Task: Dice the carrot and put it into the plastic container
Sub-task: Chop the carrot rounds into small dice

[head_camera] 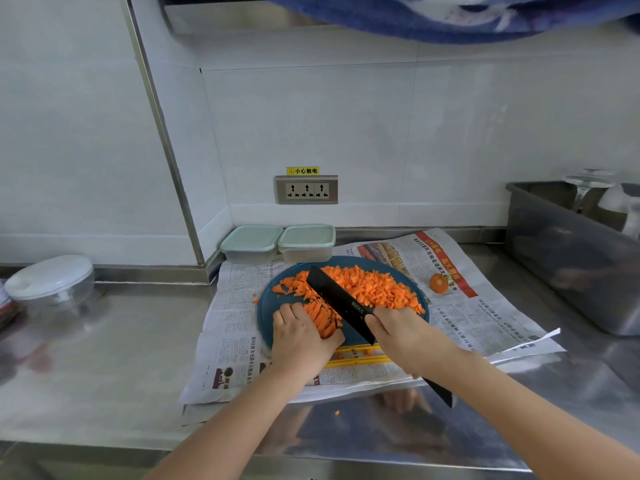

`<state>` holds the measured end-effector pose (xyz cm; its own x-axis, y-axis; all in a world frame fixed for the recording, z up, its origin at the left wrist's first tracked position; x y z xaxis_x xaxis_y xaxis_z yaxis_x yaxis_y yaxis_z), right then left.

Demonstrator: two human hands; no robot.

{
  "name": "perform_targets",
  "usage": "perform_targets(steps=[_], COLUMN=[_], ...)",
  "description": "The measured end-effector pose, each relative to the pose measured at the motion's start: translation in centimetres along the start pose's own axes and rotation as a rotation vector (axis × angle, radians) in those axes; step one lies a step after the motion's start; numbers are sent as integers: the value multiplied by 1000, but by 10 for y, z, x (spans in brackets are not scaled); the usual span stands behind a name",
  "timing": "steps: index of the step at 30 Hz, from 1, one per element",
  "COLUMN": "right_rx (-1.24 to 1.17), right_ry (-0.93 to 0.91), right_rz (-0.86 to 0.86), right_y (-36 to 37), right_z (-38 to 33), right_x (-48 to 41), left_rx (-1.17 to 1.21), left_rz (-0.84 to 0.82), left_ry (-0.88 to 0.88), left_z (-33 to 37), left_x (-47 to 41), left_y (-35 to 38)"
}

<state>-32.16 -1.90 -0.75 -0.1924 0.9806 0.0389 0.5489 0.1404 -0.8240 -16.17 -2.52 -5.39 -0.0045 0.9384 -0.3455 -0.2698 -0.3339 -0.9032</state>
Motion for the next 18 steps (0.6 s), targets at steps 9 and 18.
perform_targets(steps=[9, 18], right_rx=[175, 364], right_ry=[-56, -41], right_rz=[29, 57], right_y=[6, 20], right_z=[2, -4], right_x=[6, 9], left_rx=[15, -75], left_rz=[-21, -103], left_ry=[51, 132], left_z=[-3, 3], left_x=[5, 6], left_y=[-10, -8])
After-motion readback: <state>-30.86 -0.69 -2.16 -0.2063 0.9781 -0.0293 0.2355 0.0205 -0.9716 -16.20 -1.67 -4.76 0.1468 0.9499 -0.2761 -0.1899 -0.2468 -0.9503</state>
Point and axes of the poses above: each hand's wrist, its own x-axis away from the middle knuckle, its own y-axis out of the palm, z = x × y, the point moved 7 cm from there along -x, towards the middle knuckle, and after that the axes turned 15 degrees about y, right-handed, at the moved point
